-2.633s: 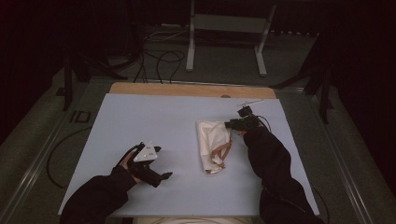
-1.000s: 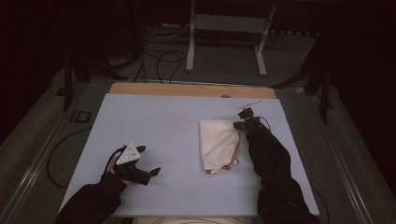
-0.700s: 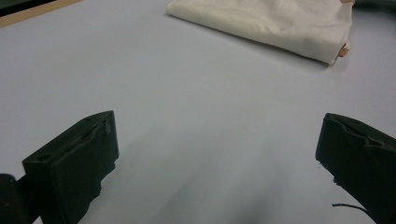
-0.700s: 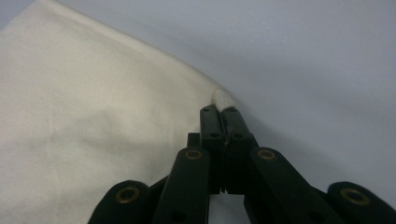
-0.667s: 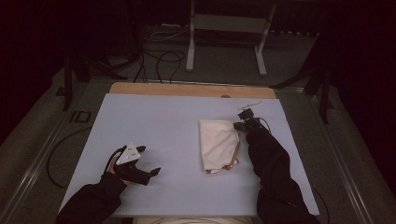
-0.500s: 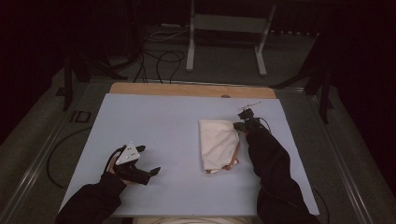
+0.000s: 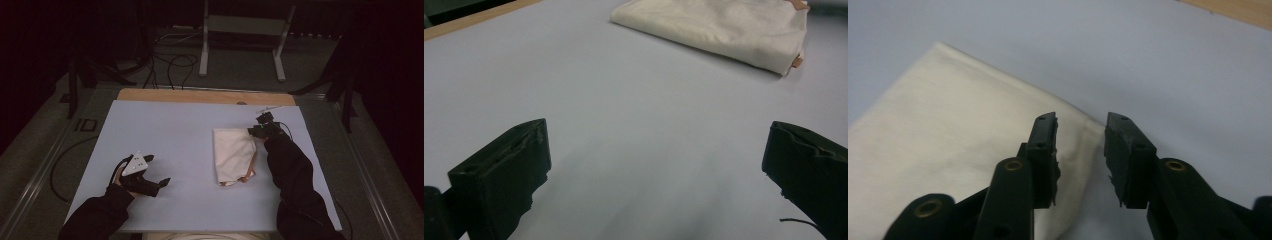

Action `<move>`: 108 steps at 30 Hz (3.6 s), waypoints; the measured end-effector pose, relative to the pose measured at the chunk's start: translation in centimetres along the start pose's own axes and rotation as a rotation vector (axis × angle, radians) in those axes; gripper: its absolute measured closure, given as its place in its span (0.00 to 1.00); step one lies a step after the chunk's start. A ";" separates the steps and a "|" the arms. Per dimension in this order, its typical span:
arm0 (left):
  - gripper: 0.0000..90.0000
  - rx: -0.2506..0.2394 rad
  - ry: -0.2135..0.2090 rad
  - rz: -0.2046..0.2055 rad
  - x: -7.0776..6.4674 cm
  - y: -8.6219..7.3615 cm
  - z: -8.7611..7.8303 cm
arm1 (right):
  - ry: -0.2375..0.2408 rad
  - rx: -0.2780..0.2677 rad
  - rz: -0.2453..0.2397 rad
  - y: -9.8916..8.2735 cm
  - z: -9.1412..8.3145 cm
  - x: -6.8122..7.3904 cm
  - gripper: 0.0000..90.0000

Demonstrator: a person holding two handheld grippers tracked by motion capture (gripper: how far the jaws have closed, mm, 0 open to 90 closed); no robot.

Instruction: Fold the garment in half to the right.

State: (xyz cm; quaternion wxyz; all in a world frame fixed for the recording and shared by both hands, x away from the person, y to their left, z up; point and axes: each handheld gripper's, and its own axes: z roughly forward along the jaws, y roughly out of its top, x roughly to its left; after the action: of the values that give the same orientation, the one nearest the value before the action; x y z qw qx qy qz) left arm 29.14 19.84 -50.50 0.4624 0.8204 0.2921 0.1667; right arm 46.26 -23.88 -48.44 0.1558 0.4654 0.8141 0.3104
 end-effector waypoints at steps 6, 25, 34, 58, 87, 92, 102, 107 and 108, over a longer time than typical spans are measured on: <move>0.00 -0.005 0.000 -0.002 0.1 0.1 -0.1 | 0.059 -0.037 -0.006 0.6 -0.8 1.1 0.45; 0.00 0.004 -0.031 -0.018 0.5 0.1 -0.4 | 0.240 -0.076 -0.057 1.4 -1.4 3.8 0.14; 0.00 0.013 -0.038 -0.016 0.5 0.1 -0.6 | 0.254 -0.097 -0.094 1.5 -2.5 4.5 0.14; 0.00 0.025 -0.052 -0.013 1.0 -0.3 -1.8 | 0.305 -0.197 -0.154 -2.8 -6.9 5.1 0.13; 0.00 0.038 -0.050 -0.017 1.2 -1.0 -2.6 | 0.287 -0.181 -0.103 -10.9 -7.7 4.3 0.12; 0.00 0.049 -0.051 -0.016 1.2 -1.3 -2.8 | 0.289 -0.181 -0.097 -12.0 -8.0 4.6 0.12; 0.00 0.058 -0.043 -0.035 1.2 -2.1 -3.4 | 0.288 -0.203 -0.074 -14.2 -8.9 4.8 0.12; 0.00 0.080 -0.033 -0.052 1.1 -2.9 -3.9 | 0.274 -0.199 -0.073 -15.0 -9.0 4.9 0.12; 0.00 0.084 -0.028 -0.055 1.1 -3.1 -4.1 | 0.269 -0.190 -0.072 -15.2 -9.0 5.0 0.12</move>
State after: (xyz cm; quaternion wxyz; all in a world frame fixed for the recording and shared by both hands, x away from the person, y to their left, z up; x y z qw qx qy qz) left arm 26.75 24.43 -51.04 0.4361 0.8330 0.3147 0.1302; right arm 28.76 -28.54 -51.29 0.0998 0.3733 0.8108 0.4396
